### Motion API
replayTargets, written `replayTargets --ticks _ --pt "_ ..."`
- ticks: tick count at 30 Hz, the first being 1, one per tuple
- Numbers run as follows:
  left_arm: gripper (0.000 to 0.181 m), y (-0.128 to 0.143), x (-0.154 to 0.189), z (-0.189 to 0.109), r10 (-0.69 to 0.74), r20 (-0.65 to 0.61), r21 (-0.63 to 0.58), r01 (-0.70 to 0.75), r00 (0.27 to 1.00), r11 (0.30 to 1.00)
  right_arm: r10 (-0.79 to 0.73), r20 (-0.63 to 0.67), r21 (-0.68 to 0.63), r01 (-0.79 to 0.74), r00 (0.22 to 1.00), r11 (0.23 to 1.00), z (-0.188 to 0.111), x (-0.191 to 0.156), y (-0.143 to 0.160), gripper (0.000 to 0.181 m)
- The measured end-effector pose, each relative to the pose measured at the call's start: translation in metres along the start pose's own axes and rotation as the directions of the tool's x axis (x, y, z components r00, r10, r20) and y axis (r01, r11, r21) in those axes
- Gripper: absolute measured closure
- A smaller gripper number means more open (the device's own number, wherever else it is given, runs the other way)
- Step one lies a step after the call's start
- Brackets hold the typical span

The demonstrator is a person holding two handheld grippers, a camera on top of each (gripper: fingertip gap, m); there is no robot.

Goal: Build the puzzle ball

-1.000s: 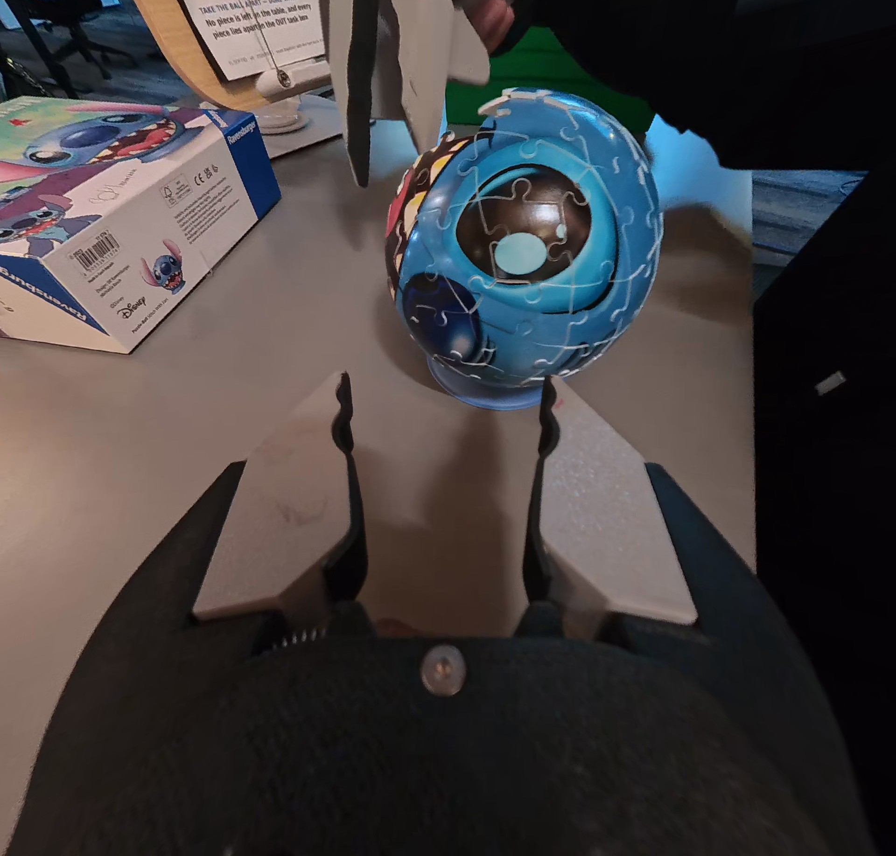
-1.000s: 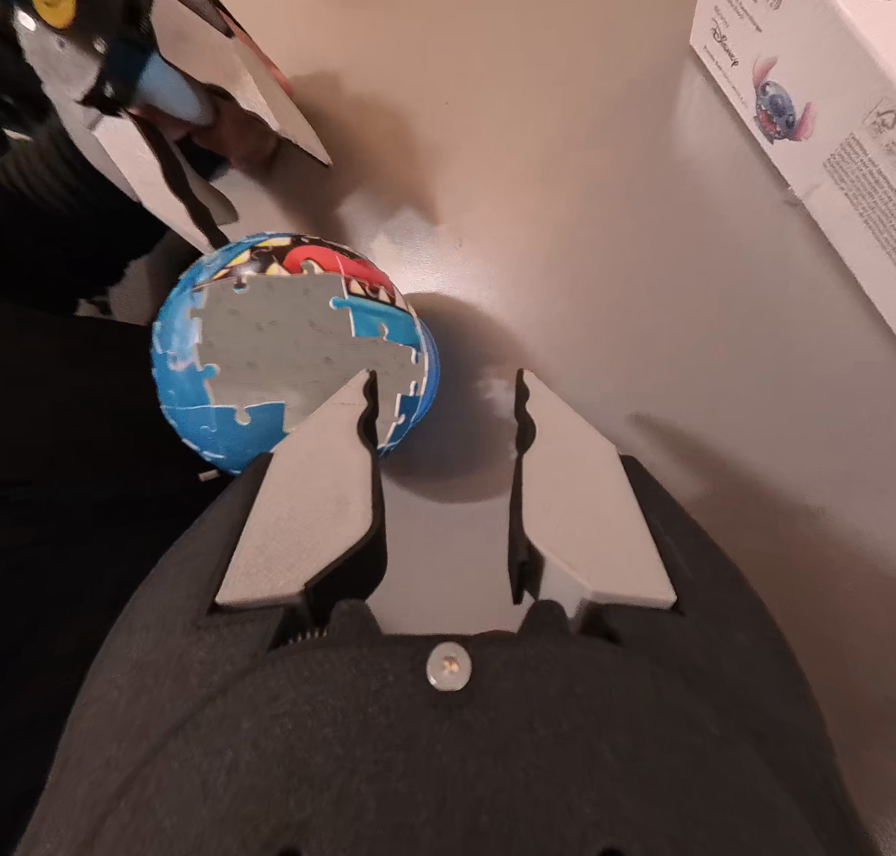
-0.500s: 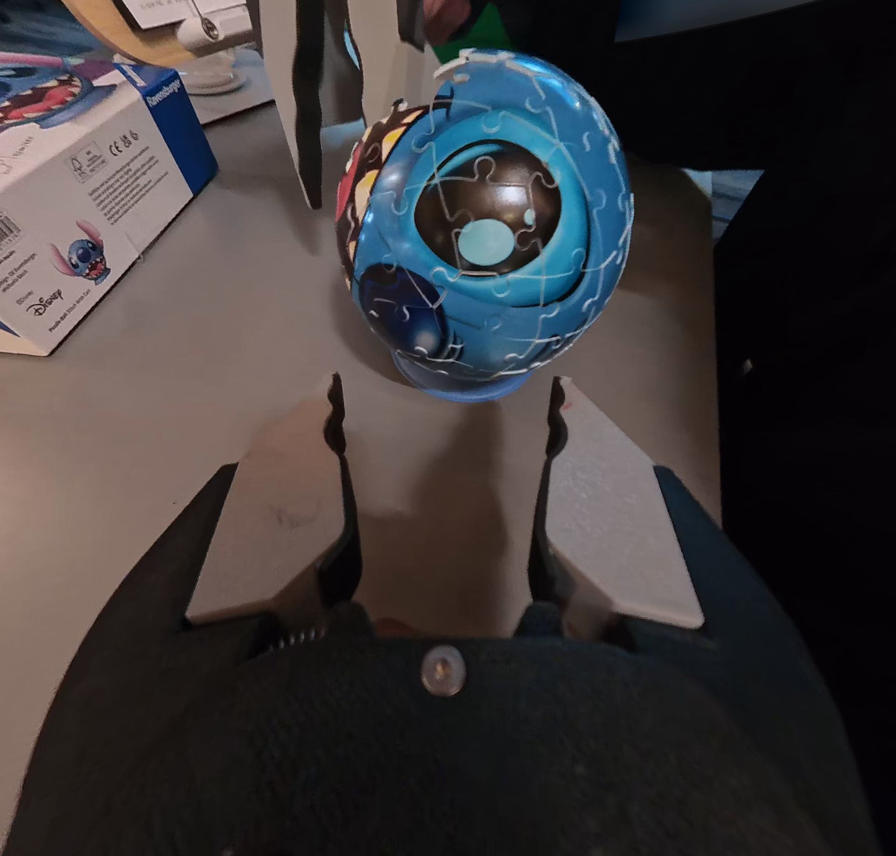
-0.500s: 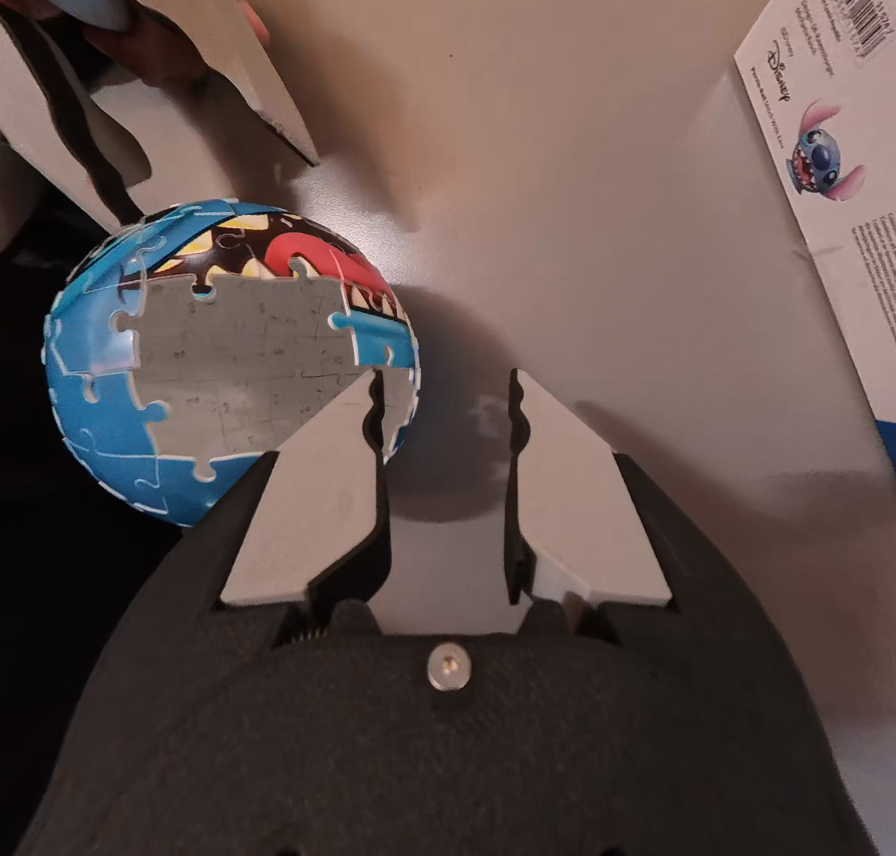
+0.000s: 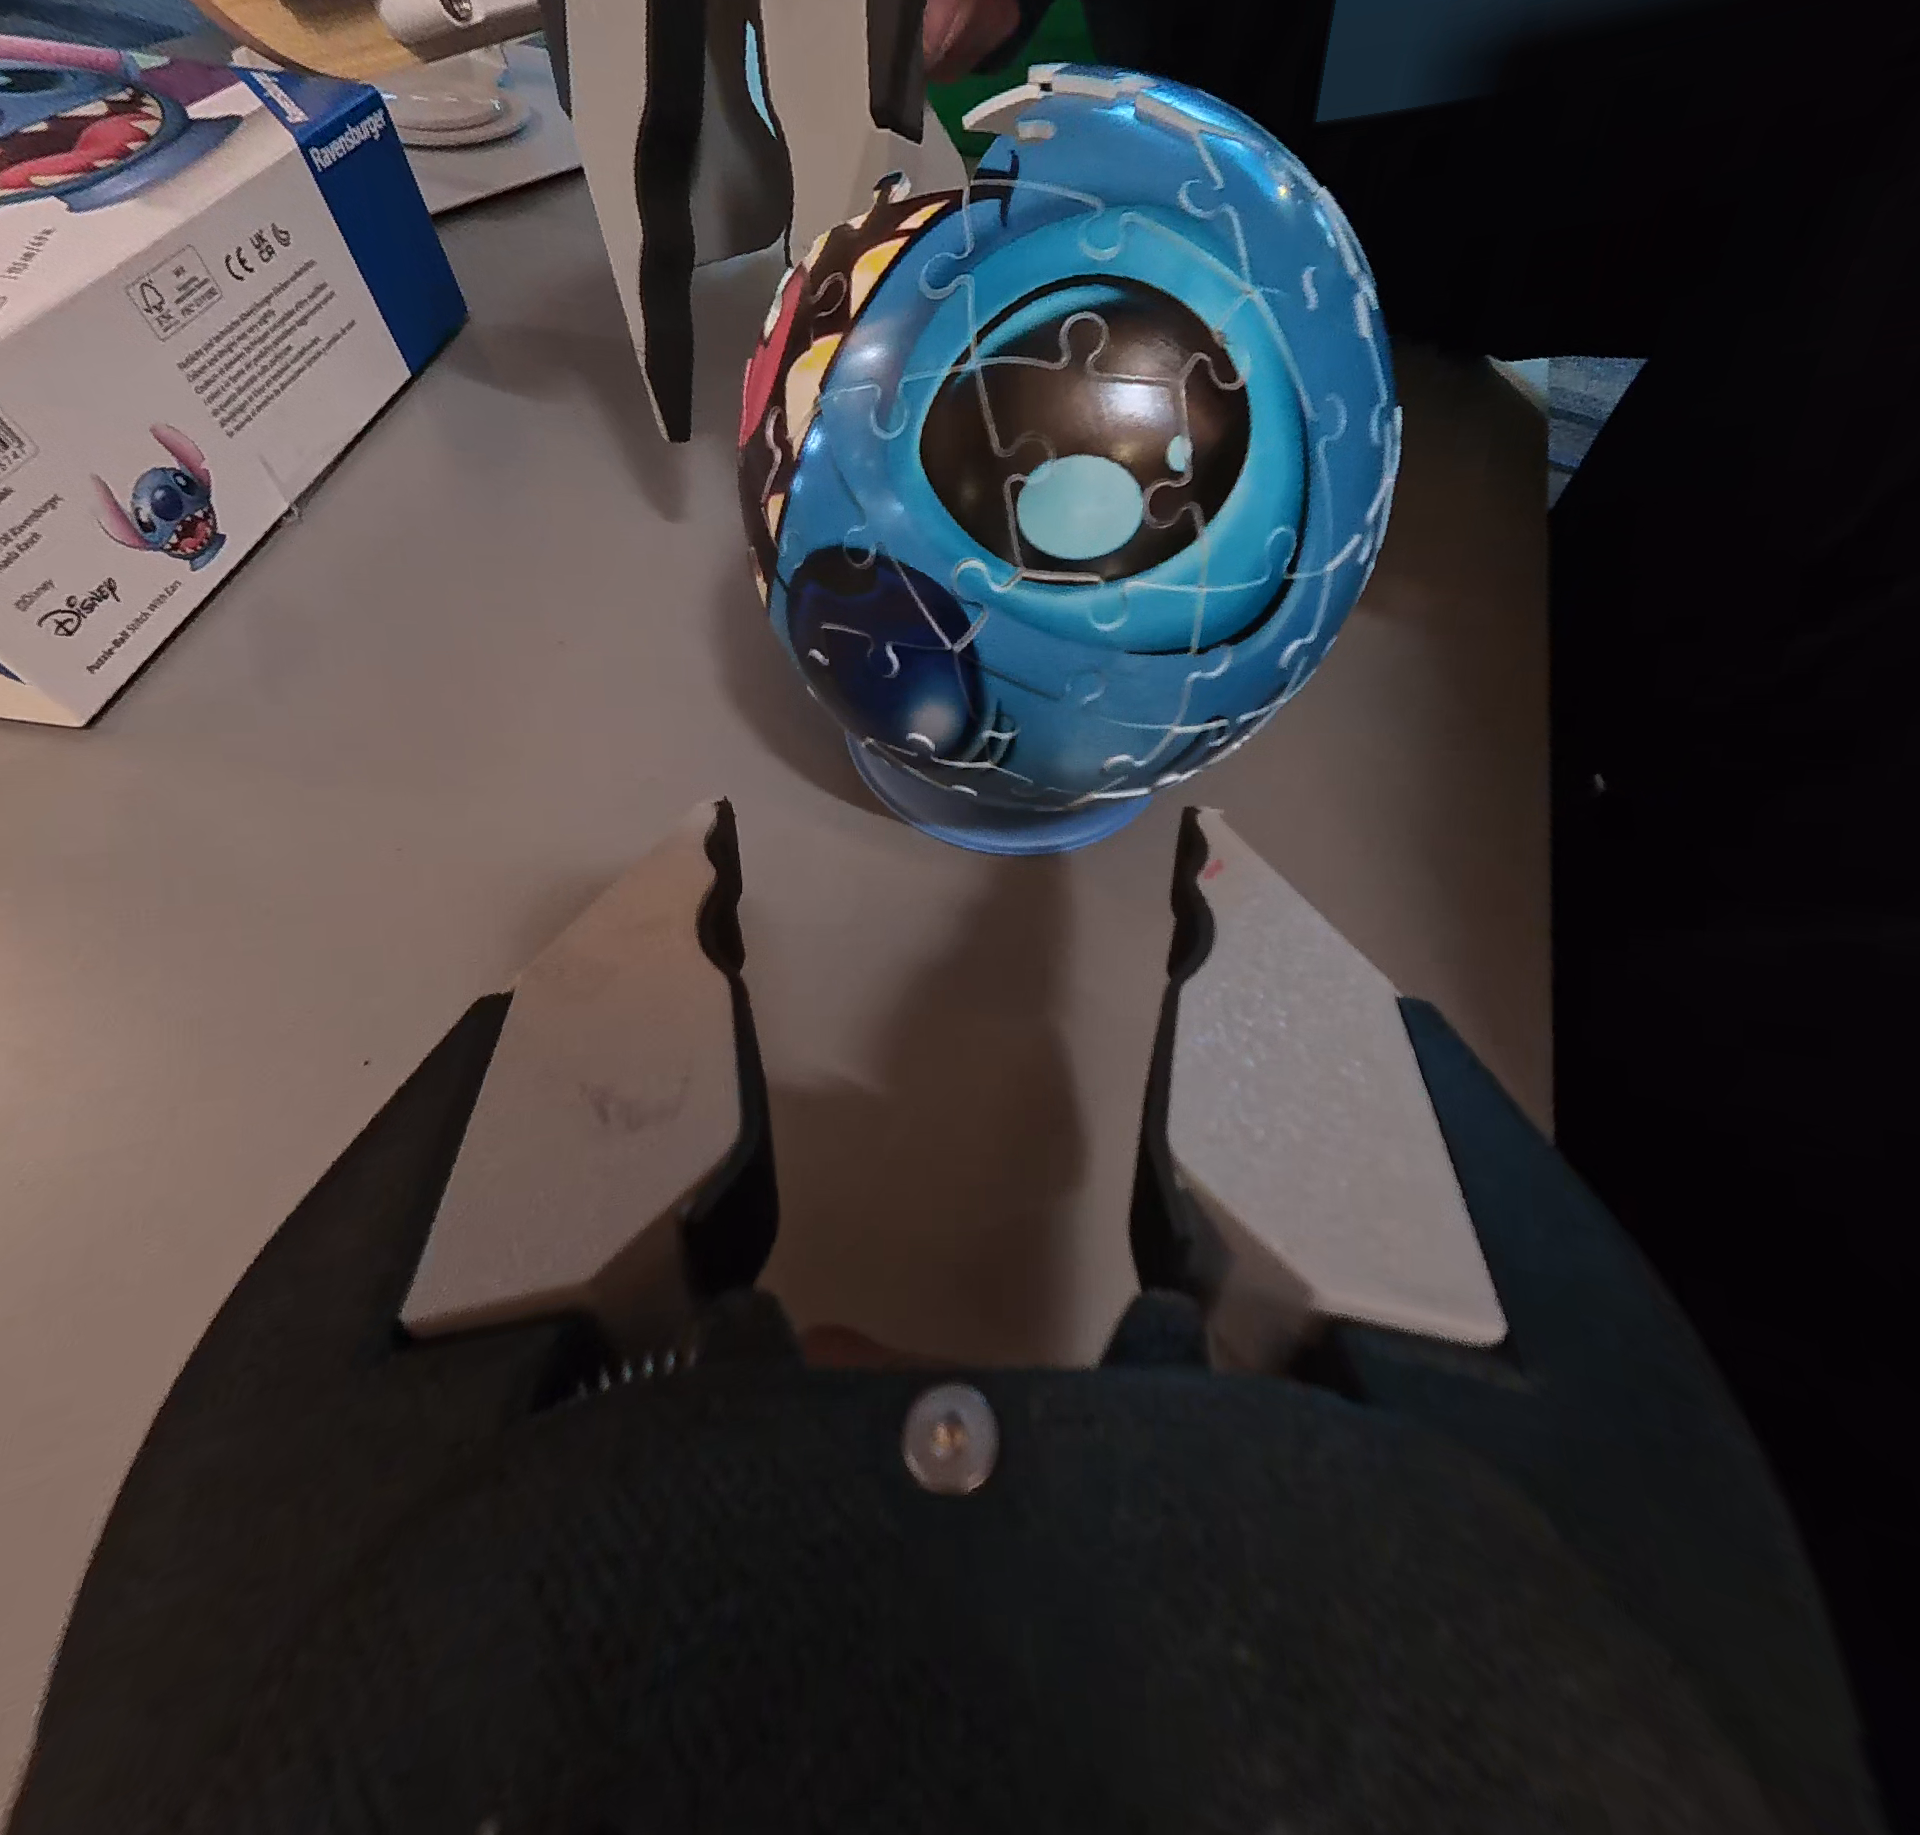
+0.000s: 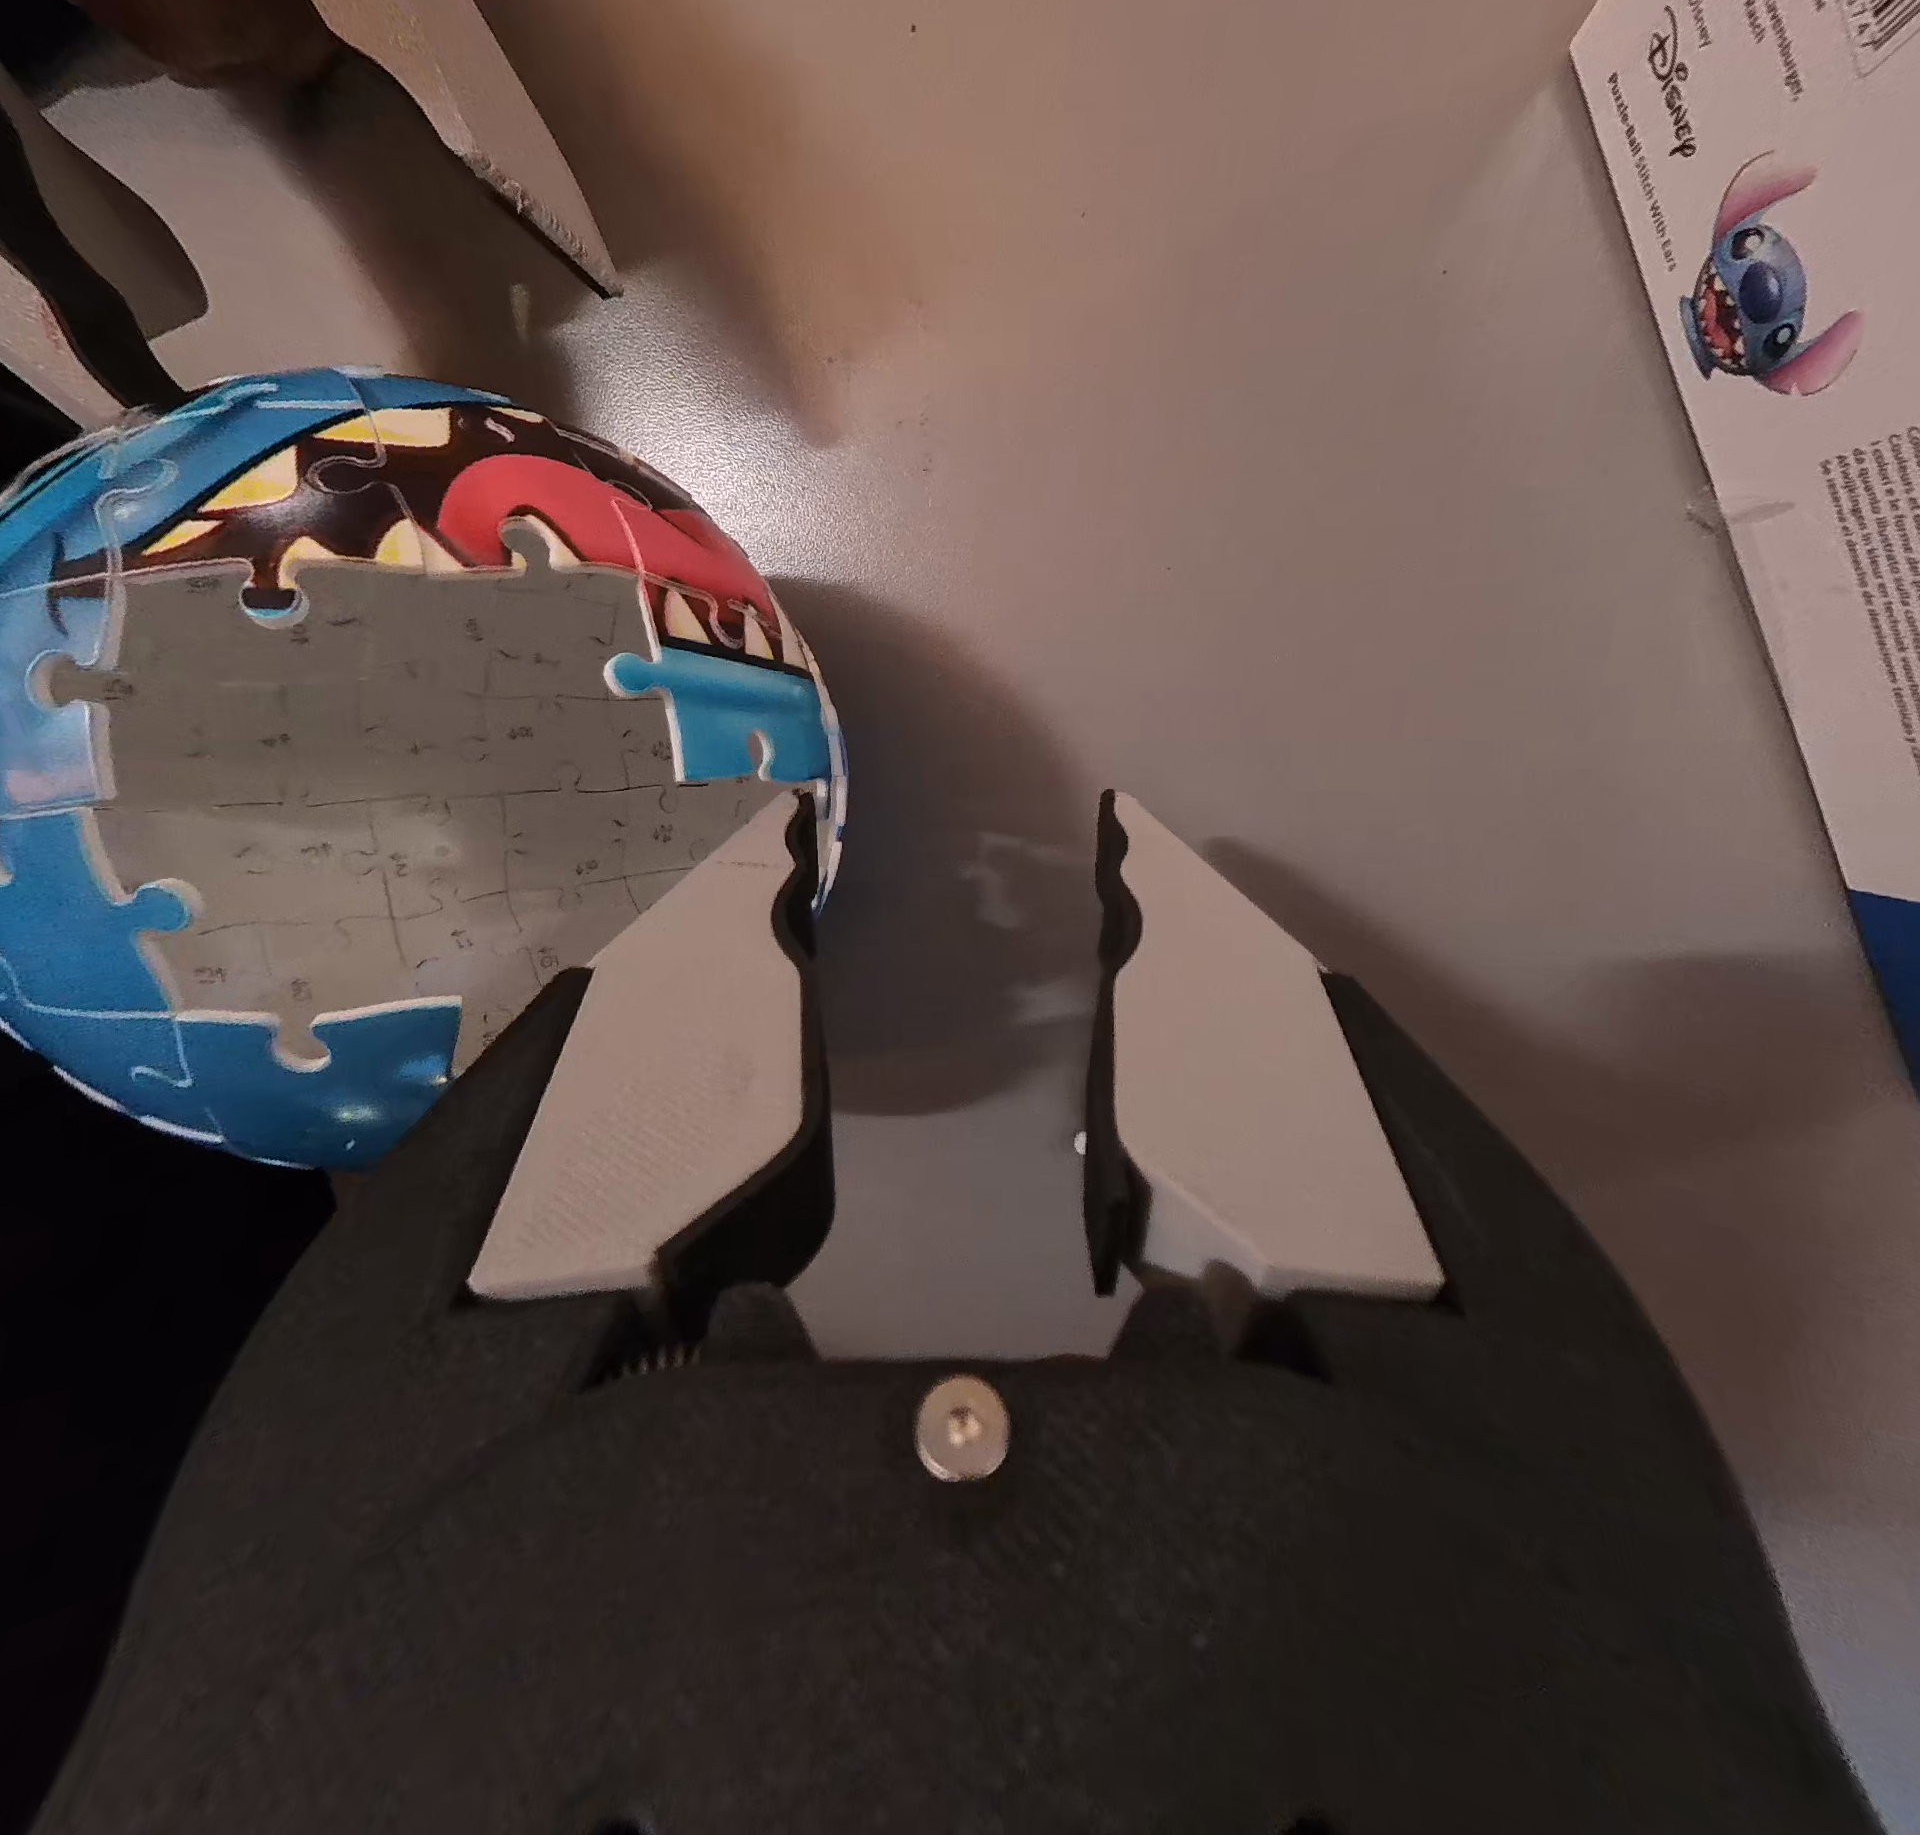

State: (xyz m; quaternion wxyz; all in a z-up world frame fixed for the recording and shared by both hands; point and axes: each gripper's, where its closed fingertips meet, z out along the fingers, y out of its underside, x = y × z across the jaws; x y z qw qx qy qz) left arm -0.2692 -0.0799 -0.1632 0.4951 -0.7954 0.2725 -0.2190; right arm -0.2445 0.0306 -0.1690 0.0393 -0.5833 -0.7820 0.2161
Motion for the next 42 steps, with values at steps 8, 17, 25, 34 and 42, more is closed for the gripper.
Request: replayTargets --ticks 8,17,25,34,42 --pt "0.099 0.0 0.0 -0.001 -0.004 -0.005 0.005 0.004 1.0 1.0 0.038 0.089 0.005 -0.039 0.995 0.999 0.001 -0.001 0.001 0.131" --pt "0.099 -0.002 0.001 -0.002 0.008 0.005 0.017 -0.008 1.0 1.0 0.115 0.209 0.011 -0.12 0.971 0.993 0.001 0.0 0.002 0.128" --pt "0.099 -0.001 0.001 -0.002 0.008 0.007 0.014 -0.009 1.0 1.0 0.1 0.204 0.014 -0.105 0.974 0.994 -0.004 -0.002 0.002 0.135" --pt "0.099 -0.001 0.003 -0.001 0.006 0.0 0.008 -0.006 1.0 1.0 0.09 0.207 0.02 -0.096 0.974 0.995 -0.012 -0.003 0.005 0.135" --pt "0.099 -0.001 0.005 -0.001 0.013 0.008 0.012 -0.013 1.0 1.0 0.092 0.209 0.022 -0.098 0.974 0.995 -0.012 -0.006 0.006 0.136"
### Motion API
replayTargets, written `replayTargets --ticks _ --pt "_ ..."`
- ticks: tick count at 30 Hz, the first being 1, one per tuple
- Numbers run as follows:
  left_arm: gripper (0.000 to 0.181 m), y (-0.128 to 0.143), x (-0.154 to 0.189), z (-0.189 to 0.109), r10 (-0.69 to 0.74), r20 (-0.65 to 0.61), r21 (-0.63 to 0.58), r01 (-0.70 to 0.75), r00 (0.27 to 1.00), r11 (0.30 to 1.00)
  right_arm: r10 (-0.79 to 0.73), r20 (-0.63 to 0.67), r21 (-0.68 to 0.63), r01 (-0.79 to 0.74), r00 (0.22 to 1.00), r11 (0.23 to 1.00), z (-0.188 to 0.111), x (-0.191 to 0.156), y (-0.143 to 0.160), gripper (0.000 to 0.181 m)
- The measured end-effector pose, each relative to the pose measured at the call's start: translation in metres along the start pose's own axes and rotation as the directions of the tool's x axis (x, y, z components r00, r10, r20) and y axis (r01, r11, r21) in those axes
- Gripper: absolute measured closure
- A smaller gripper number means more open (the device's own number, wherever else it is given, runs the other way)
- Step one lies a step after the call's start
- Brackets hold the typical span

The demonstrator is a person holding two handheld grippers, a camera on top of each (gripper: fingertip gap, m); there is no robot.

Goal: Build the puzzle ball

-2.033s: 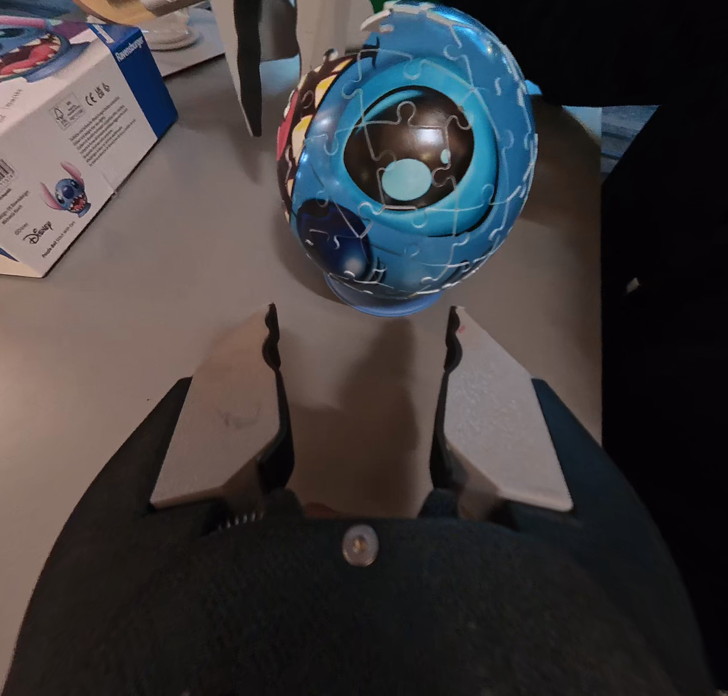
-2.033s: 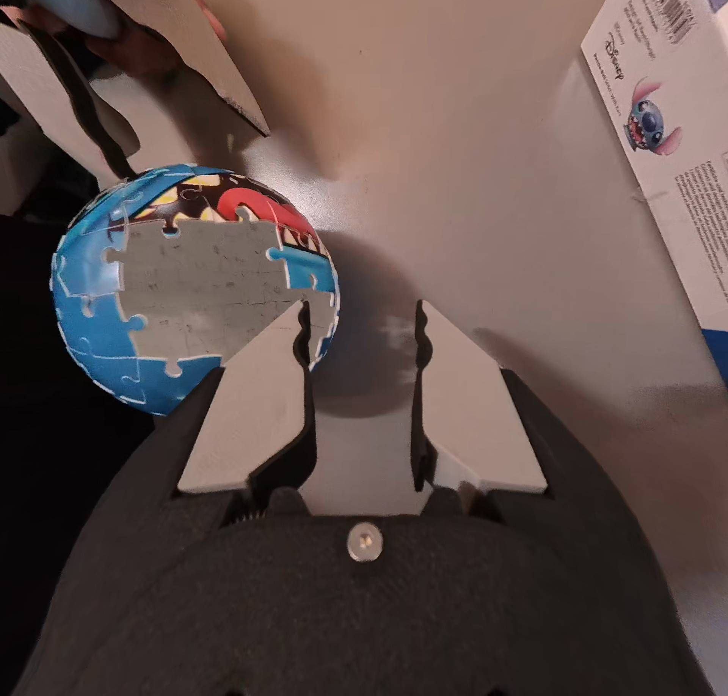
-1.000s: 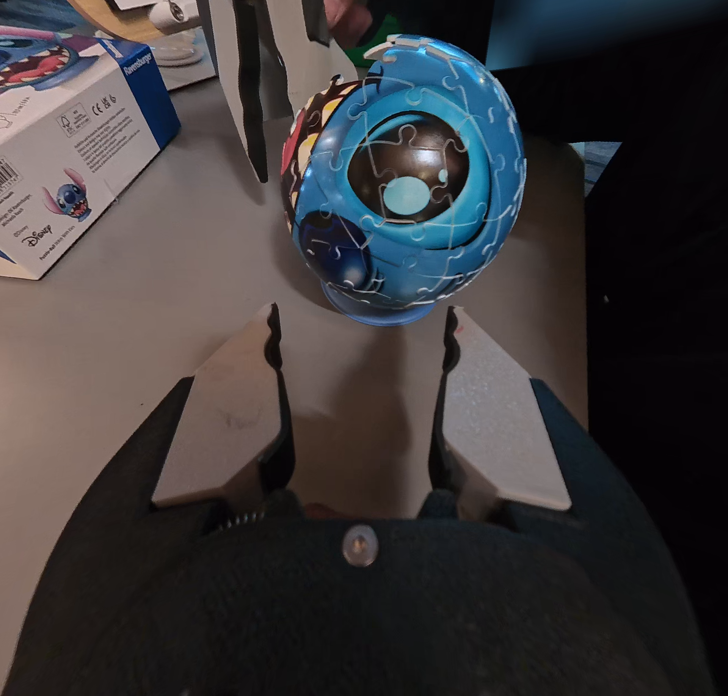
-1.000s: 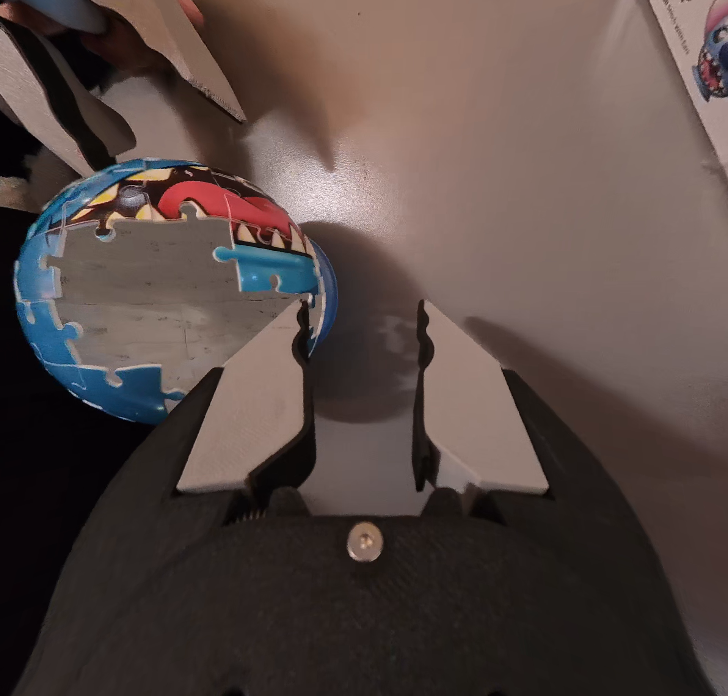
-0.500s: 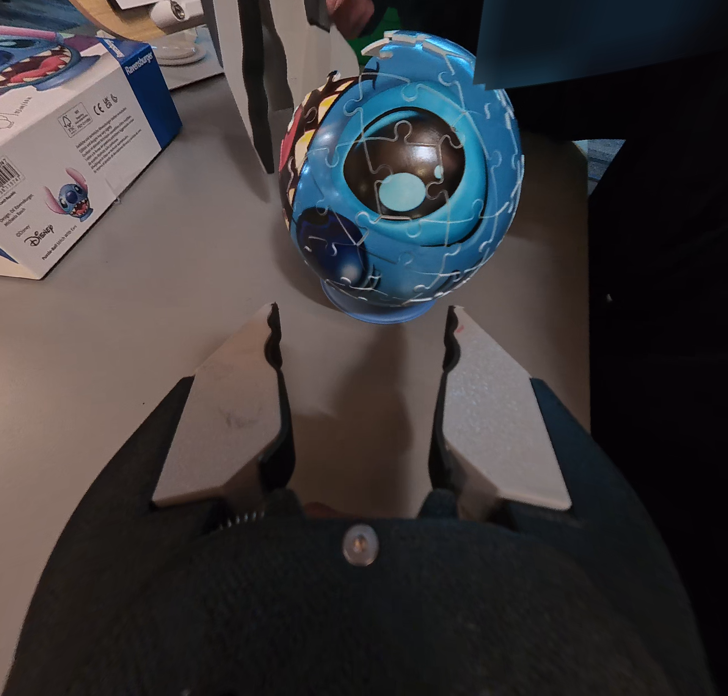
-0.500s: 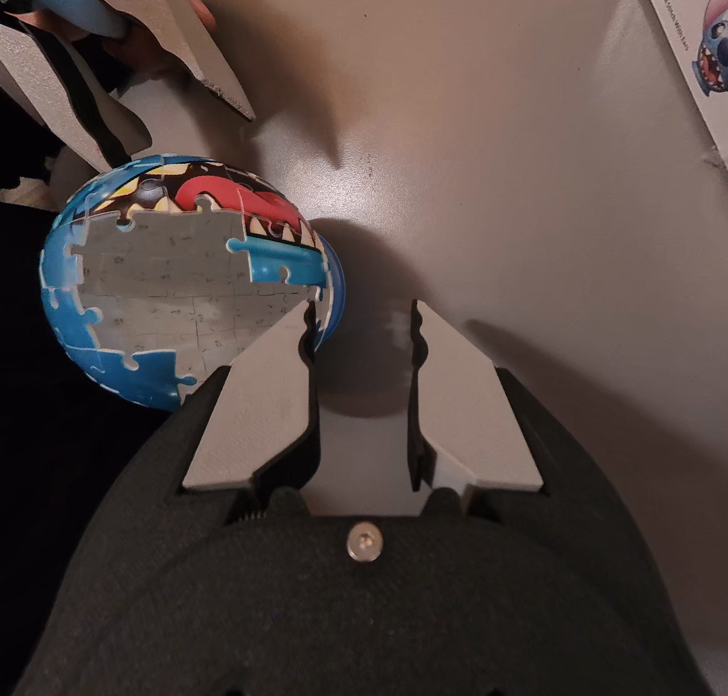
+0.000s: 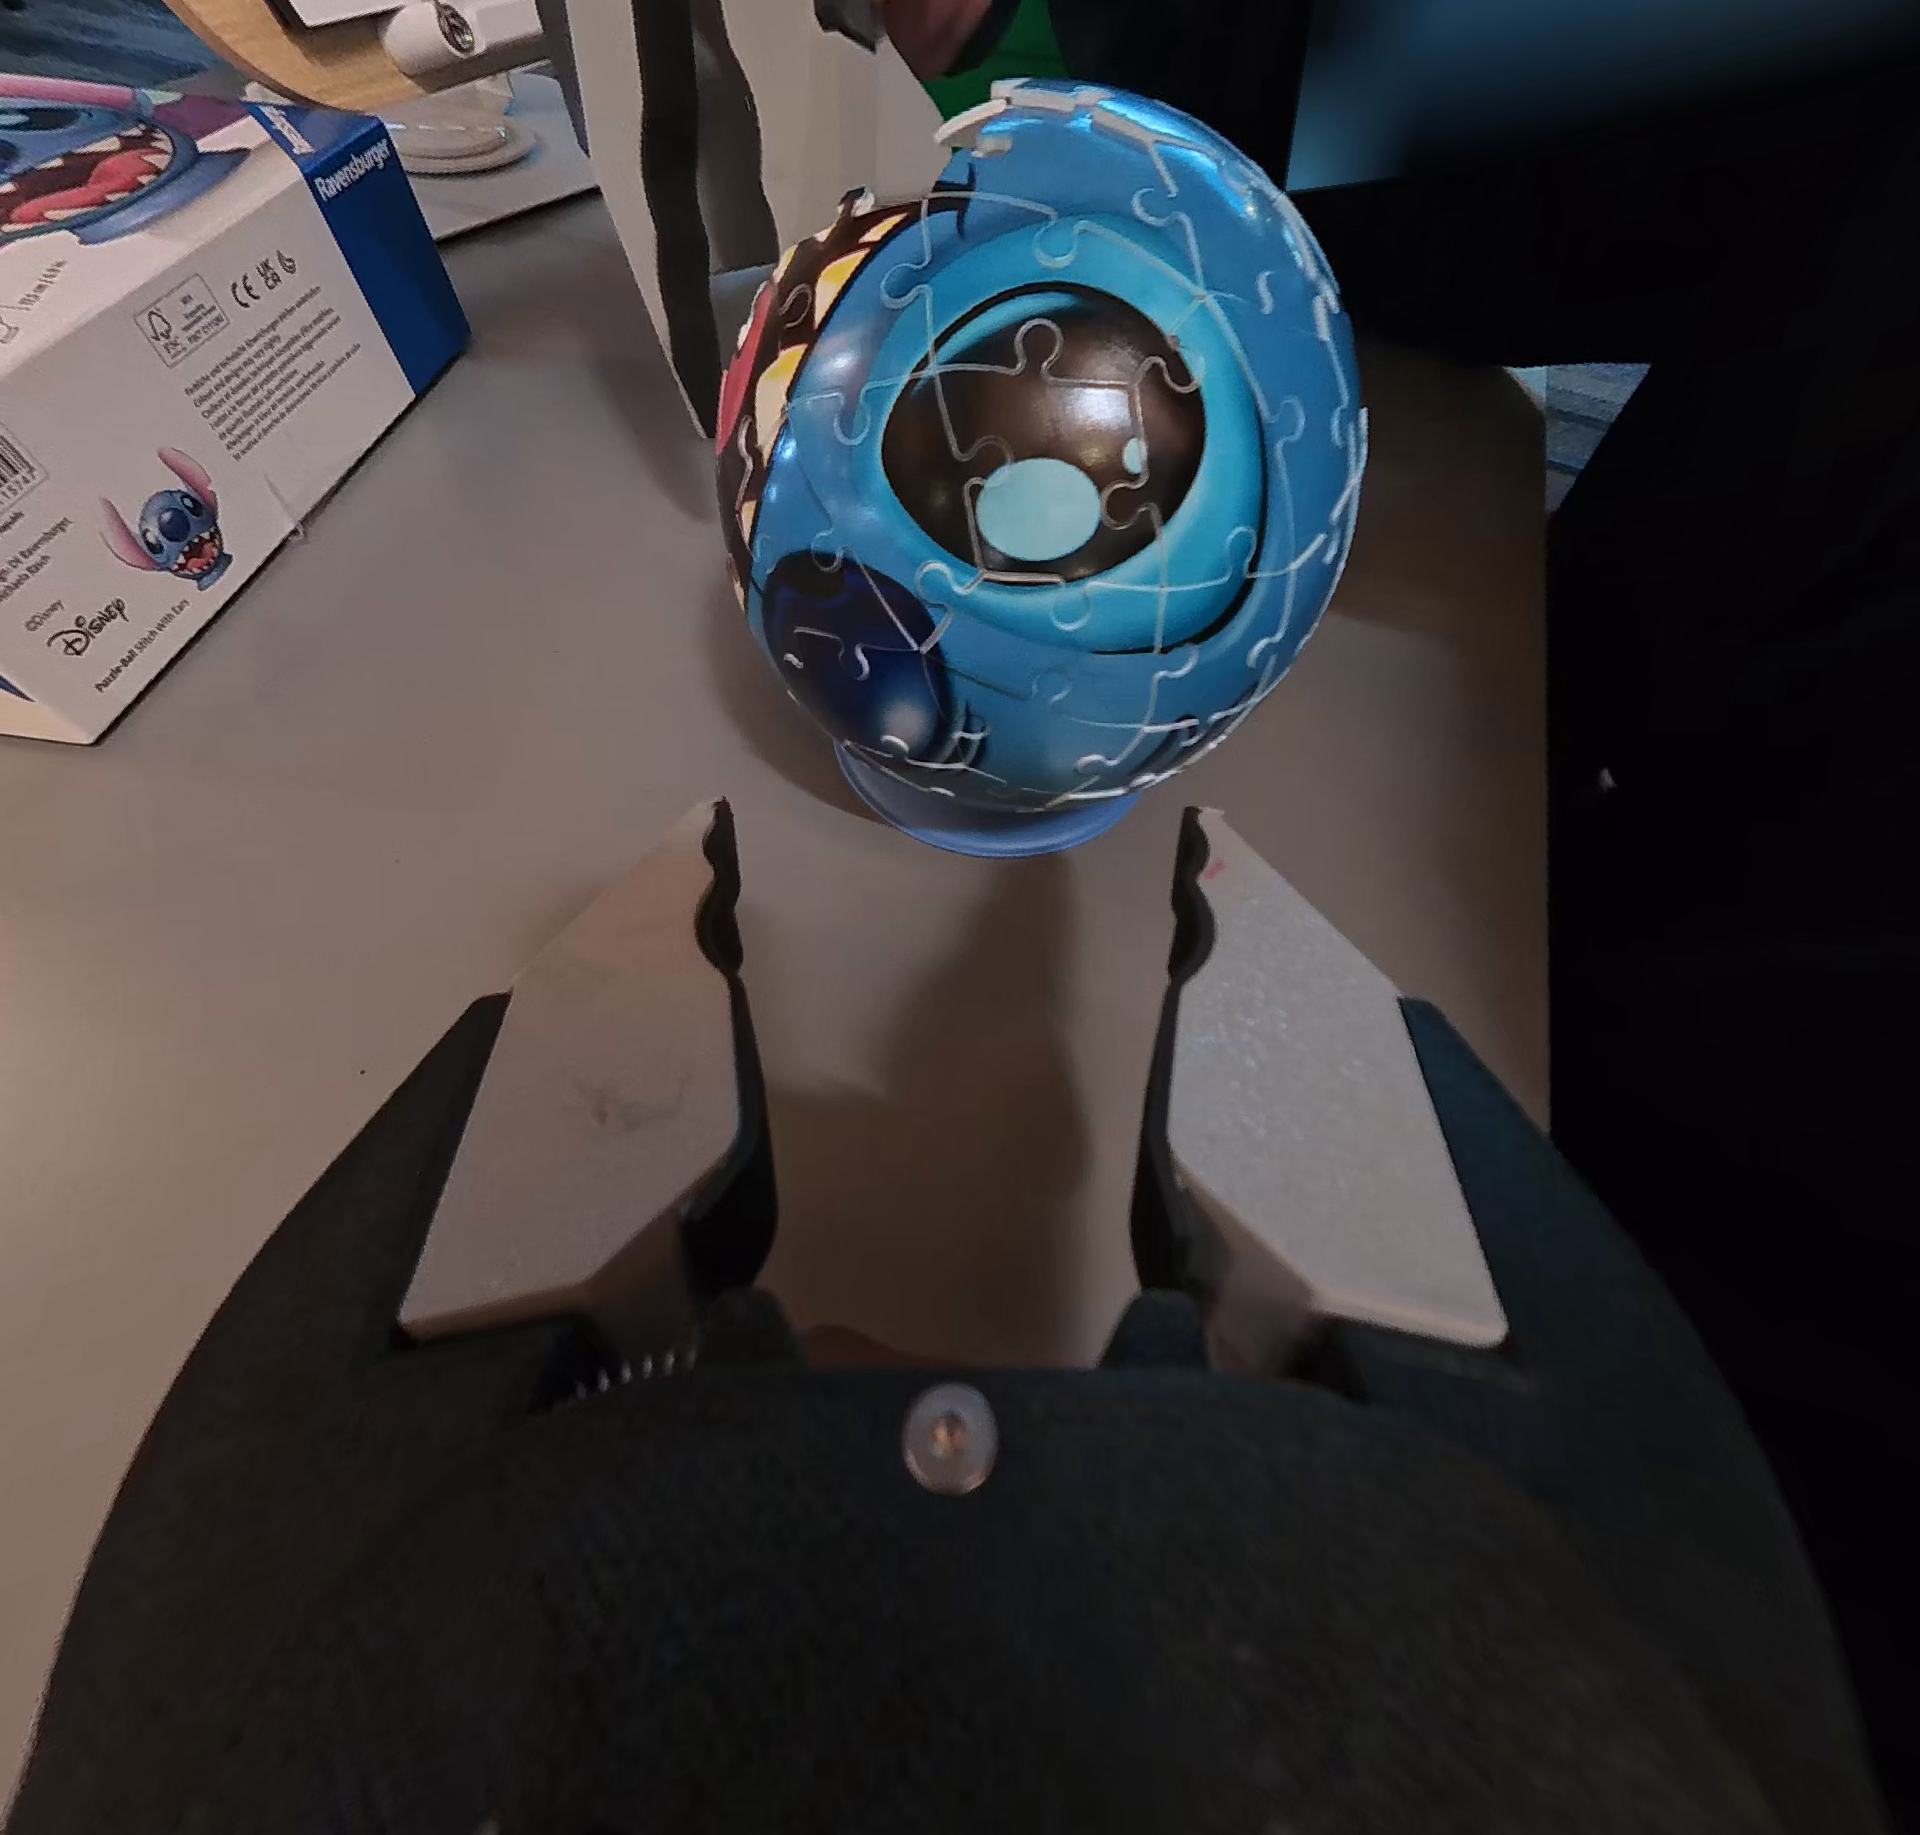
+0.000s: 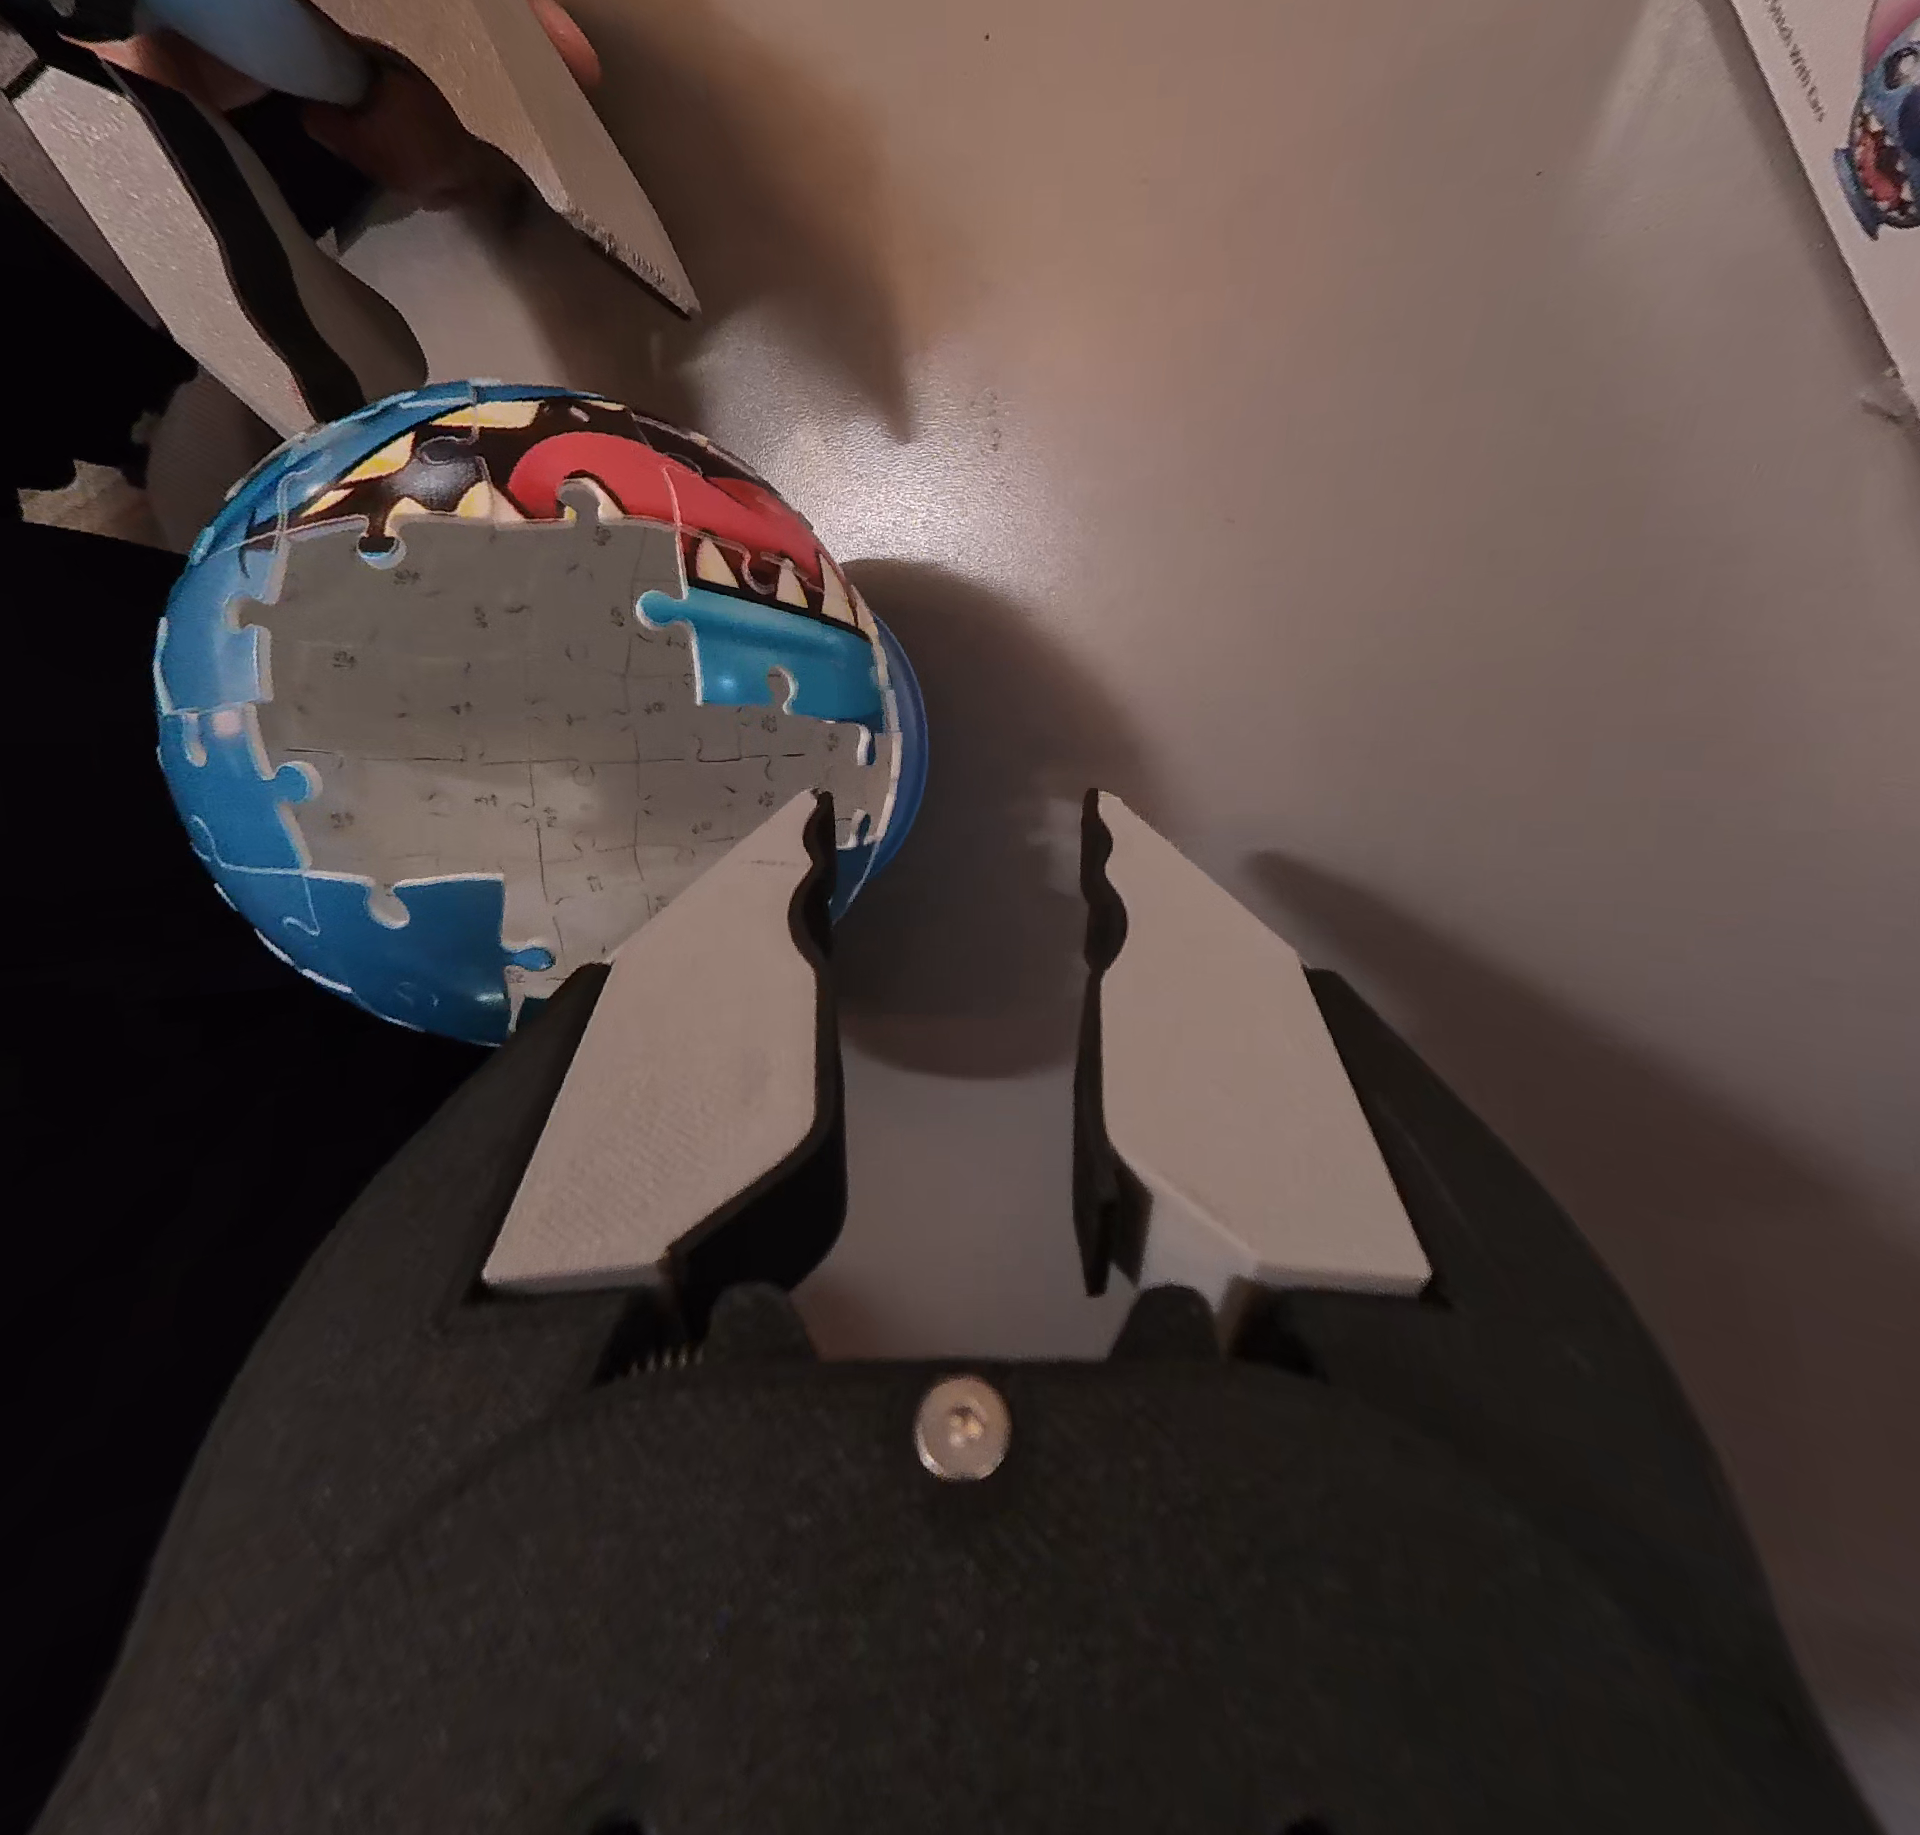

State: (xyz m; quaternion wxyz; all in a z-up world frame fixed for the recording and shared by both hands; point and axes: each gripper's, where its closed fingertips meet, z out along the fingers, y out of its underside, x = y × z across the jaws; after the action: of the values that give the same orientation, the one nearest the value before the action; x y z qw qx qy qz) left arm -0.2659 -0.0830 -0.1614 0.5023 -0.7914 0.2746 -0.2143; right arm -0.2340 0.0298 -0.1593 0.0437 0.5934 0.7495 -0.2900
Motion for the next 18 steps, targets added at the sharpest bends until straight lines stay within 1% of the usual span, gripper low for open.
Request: replayTargets --ticks 4,8,11,13,16,18 --pt "0.099 0.0 0.001 0.0 0.004 0.005 0.004 -0.004 1.0 1.0 0.006 -0.025 0.006 -0.006 1.0 1.0 -0.006 0.005 0.003 0.136" --pt "0.099 -0.002 0.001 -0.002 0.01 0.006 0.021 -0.01 1.0 1.0 0.07 -0.108 0.055 -0.064 0.992 0.996 -0.033 0.032 0.018 0.134" --pt "0.099 -0.005 0.002 -0.005 0.007 0.001 0.048 -0.007 1.0 0.999 0.155 -0.118 0.121 -0.14 0.981 0.983 -0.051 0.049 0.036 0.132" --pt "0.099 -0.007 0.002 -0.007 0.005 -0.002 0.063 -0.005 1.0 0.998 0.186 -0.142 0.108 -0.171 0.972 0.979 -0.051 0.059 0.056 0.131" --pt "0.099 -0.008 0.003 -0.008 0.002 -0.012 0.07 -0.001 1.0 0.998 0.211 -0.166 0.064 -0.203 0.963 0.977 -0.036 0.069 0.083 0.132" --pt "0.099 -0.007 0.003 -0.007 -0.002 -0.019 0.065 0.004 1.0 0.998 0.203 -0.2 0.033 -0.2 0.959 0.979 -0.028 0.077 0.095 0.132"
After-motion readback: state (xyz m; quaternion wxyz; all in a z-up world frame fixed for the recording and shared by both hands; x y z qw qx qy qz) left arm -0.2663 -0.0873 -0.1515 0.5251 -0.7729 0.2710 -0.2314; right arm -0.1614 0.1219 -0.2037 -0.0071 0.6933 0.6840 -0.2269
